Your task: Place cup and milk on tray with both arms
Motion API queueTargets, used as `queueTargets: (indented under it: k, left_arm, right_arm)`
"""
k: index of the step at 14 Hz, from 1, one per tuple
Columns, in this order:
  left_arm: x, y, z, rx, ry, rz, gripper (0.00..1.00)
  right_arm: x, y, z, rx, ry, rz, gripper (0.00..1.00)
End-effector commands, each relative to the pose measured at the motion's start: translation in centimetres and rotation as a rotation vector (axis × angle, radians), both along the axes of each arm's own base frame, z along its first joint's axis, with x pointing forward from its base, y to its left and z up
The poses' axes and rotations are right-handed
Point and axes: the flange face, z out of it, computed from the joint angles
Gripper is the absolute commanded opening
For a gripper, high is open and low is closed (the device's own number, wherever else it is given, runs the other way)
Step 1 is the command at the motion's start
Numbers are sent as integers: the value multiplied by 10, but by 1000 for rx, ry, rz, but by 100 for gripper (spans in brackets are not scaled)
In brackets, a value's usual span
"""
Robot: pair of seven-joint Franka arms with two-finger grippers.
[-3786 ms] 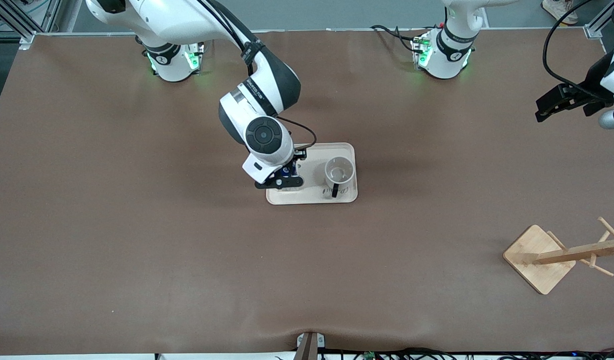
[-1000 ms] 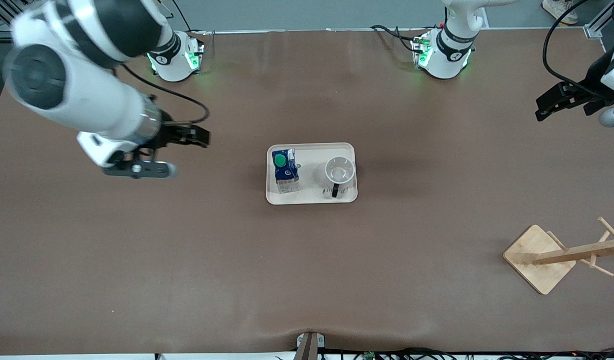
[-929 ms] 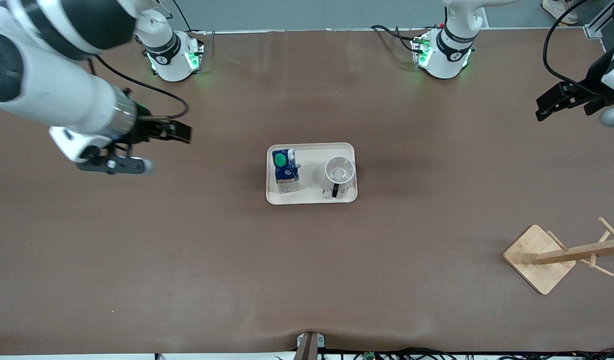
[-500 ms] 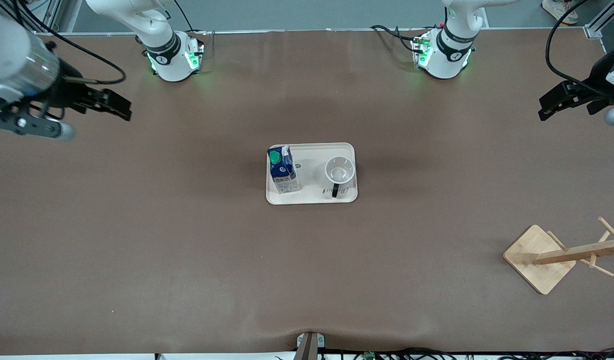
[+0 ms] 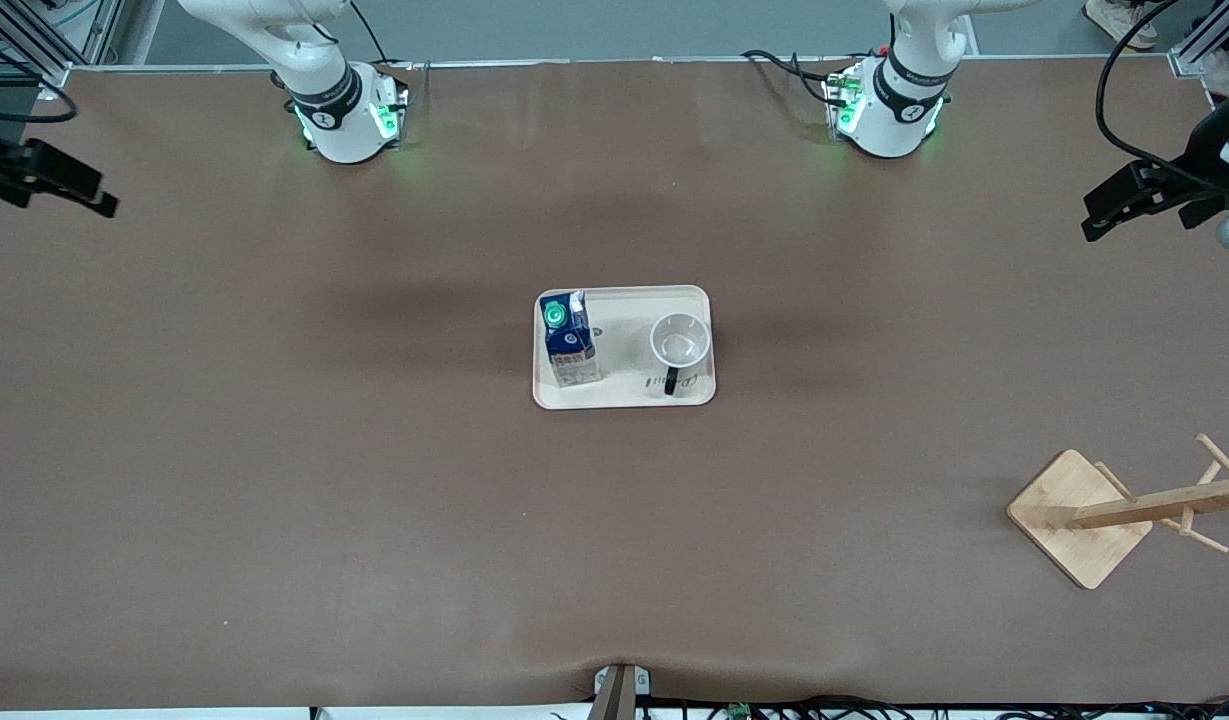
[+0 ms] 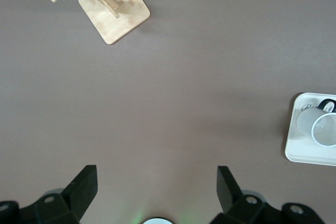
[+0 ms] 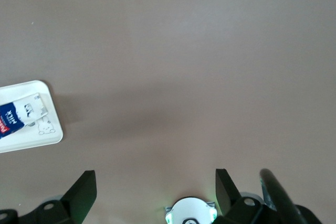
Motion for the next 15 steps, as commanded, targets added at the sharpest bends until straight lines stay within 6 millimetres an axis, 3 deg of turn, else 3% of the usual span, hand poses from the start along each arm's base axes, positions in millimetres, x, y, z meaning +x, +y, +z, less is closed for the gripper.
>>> queueTargets:
  k: [1,6,8,15]
  left_arm:
    - [-3,2,6,-11,-1,-4,100]
    - [-2,3,0,4,18,3,100]
    - [-1,-2,3,4,5,1,100]
    - [5,1,-4,-1,12,-9,100]
  right_arm:
    - [-14,-4,20,-3,-81,7,100]
    - [-19,7,25,-2,-82,26,100]
    - [-19,28,24,1,-69,69,100]
    - [-8,40,17,4,-63,99,100]
